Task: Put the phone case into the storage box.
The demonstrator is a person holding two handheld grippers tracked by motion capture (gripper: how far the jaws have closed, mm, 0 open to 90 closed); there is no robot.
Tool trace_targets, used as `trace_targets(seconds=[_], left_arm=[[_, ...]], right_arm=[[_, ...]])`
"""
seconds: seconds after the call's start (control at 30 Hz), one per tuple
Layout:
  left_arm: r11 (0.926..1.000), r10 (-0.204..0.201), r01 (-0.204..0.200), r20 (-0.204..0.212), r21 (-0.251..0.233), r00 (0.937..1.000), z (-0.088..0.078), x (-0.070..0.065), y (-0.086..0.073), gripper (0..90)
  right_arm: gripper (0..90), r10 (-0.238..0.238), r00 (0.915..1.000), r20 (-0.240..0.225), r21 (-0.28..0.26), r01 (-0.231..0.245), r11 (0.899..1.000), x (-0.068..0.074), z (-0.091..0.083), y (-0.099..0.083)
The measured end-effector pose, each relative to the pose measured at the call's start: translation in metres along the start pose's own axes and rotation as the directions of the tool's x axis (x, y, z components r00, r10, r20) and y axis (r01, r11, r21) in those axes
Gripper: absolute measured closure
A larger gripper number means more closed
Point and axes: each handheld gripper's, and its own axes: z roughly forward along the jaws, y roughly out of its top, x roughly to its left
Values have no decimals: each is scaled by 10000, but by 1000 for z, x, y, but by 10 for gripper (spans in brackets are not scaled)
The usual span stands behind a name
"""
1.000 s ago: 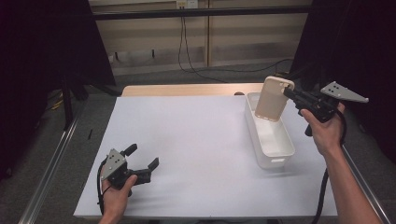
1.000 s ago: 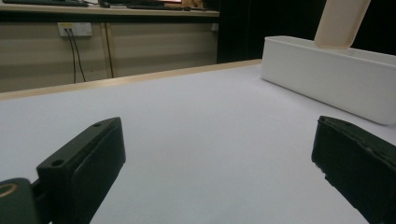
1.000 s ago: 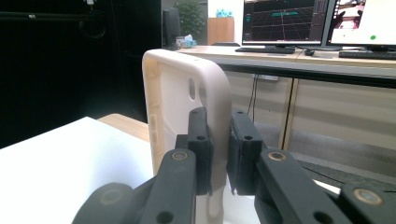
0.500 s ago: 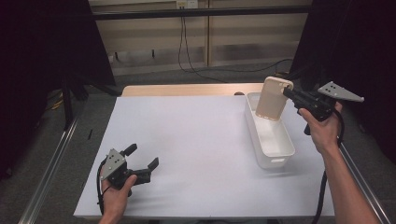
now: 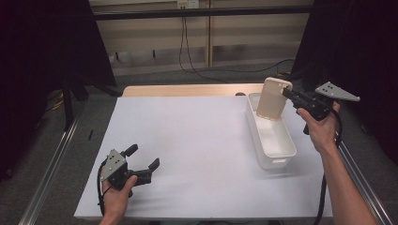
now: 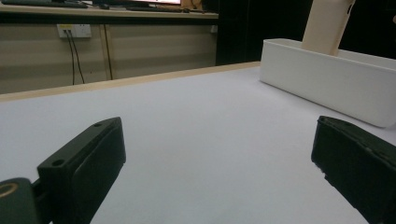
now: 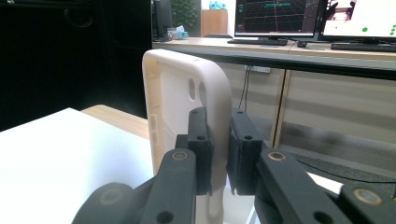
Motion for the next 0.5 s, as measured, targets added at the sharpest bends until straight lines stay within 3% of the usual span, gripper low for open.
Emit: trace_targets(seconds=[0.5], left_arm=[[10000, 37, -37, 32, 31, 10000, 0, 0, 0, 30]], right_arm=[[815, -13, 10000, 29, 3, 13, 10000, -4, 13, -8]])
